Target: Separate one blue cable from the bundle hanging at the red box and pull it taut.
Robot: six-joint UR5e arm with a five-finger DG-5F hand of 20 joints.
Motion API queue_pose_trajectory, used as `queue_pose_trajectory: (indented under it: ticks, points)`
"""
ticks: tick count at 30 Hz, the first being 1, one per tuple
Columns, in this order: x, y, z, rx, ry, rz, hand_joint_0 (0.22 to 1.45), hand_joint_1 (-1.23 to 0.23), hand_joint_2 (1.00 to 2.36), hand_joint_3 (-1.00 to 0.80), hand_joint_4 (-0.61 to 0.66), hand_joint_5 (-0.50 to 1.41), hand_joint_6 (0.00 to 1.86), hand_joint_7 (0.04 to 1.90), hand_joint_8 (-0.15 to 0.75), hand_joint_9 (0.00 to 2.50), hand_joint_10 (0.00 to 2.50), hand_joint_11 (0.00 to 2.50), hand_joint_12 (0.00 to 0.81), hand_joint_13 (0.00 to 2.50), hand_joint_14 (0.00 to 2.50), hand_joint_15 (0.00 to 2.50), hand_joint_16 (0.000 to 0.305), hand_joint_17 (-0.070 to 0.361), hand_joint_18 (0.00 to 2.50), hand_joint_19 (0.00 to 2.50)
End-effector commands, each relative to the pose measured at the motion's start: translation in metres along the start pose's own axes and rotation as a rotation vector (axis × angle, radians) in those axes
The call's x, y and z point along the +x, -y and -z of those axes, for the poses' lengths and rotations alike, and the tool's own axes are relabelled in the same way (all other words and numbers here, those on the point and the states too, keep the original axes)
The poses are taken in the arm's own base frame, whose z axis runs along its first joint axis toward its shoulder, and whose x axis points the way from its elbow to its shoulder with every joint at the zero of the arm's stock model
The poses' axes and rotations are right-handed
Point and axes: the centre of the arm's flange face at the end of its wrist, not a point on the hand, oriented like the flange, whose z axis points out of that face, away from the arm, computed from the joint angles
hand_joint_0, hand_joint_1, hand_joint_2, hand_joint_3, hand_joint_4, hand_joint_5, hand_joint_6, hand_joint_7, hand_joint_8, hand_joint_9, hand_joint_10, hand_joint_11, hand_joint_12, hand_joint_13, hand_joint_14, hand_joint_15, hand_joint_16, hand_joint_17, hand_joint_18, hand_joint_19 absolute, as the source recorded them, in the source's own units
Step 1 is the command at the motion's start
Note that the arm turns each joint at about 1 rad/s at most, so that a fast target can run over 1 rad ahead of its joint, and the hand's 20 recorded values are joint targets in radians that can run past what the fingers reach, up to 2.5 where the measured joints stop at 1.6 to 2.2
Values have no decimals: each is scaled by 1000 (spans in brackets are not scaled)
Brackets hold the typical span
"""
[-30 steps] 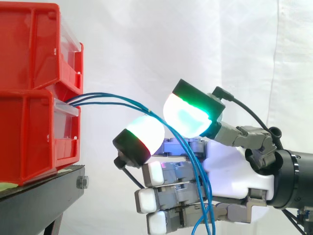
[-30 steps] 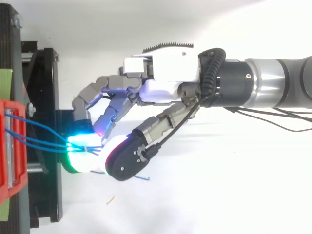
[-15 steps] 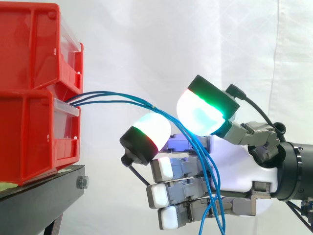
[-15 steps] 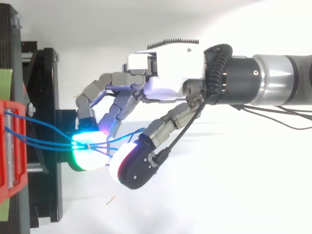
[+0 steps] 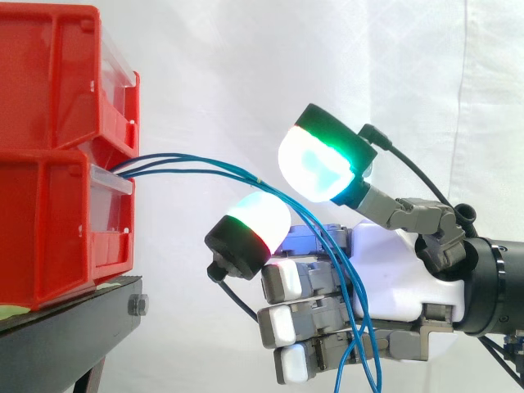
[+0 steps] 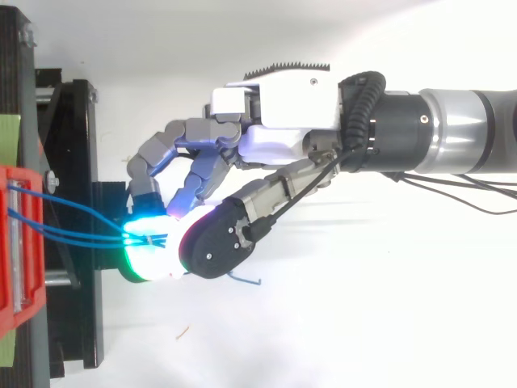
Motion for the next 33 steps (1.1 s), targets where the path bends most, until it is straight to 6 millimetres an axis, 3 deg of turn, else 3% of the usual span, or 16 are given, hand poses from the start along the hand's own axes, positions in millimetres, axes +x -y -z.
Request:
queue_pose_trajectory:
  ticks: [1,7,12,16,21,25,27,30,33]
  points:
    - [0,0,0,1,0,2,595,-689,1013,-336,58,-161,857,1040,279,972,23,666,342,904,23,600,43,96,753,613]
    - [0,1,0,1,3,50,586,-774,1018,-218,34,-169,870,1064,273,930,23,676,345,869,22,597,44,100,725,631]
    - [0,1,0,1,0,75,675,-865,1000,-500,18,-181,874,1009,235,812,21,655,334,818,21,581,43,97,692,574]
    - [0,0,0,-1,0,75,689,-875,1000,-500,25,-186,876,989,235,765,20,655,332,793,21,570,44,98,697,530]
    - [0,1,0,1,0,82,541,-923,1000,-500,63,-185,880,987,242,753,21,661,340,792,22,580,46,103,701,555]
    - [2,1,0,1,2,82,459,-806,1000,-500,98,-178,876,943,280,800,20,649,375,821,21,588,51,116,761,582]
    - [4,2,-1,1,-1,82,544,-628,1000,-500,91,-168,844,968,262,841,21,637,348,839,20,584,46,105,744,606]
    - [5,0,-1,-2,-2,81,611,-582,1000,-500,68,-166,818,1029,252,819,19,603,340,836,20,588,45,100,731,606]
    - [5,-2,-3,-6,-4,82,631,-626,1004,-450,48,-172,826,1069,255,786,19,608,348,826,20,584,45,101,732,607]
